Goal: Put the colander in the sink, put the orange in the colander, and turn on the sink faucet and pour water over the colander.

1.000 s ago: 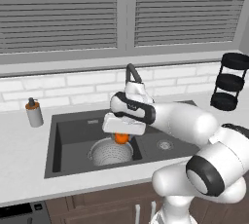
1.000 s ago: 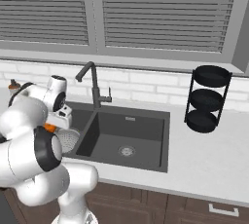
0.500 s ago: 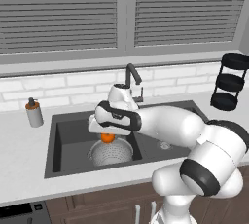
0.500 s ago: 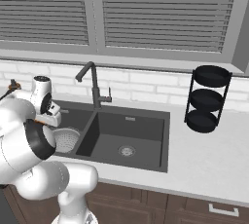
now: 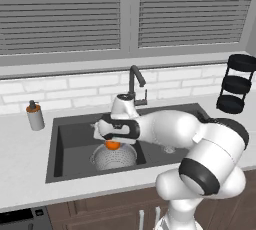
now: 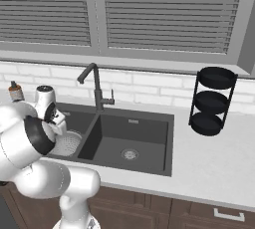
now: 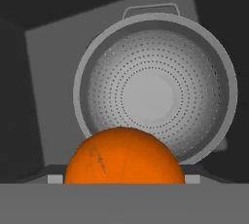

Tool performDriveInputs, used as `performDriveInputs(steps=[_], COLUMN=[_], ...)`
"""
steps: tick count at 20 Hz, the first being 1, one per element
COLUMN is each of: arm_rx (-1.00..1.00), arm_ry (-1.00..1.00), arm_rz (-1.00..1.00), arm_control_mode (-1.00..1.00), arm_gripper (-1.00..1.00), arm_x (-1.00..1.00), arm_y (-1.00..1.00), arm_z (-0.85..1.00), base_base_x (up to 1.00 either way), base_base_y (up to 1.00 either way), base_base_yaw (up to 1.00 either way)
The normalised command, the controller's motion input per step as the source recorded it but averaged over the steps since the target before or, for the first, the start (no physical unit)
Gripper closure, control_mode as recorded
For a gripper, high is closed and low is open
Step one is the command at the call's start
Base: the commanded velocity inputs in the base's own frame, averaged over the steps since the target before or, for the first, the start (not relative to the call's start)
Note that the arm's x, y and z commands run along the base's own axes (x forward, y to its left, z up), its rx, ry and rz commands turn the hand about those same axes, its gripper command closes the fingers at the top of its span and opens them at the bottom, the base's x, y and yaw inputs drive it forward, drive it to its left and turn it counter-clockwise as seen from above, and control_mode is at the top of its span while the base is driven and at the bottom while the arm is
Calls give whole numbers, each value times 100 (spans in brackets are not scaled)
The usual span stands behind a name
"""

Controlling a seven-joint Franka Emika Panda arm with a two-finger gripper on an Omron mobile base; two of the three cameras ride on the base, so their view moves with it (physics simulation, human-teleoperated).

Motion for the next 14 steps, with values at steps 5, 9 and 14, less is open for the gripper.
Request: performDriveInputs(steps=[5,9,14], arm_rx=[-11,-12,-11], arm_ry=[0,0,0], arm_rz=[-16,-13,-11], arm_control_mode=[-100,-100,-100], arm_gripper=[100,100,100], arm_x=[1,22,22], arm_y=[0,6,7], arm_z=[-51,-33,-24], base_base_x=[0,0,0], base_base_y=[0,0,0], base_base_yaw=[0,0,0])
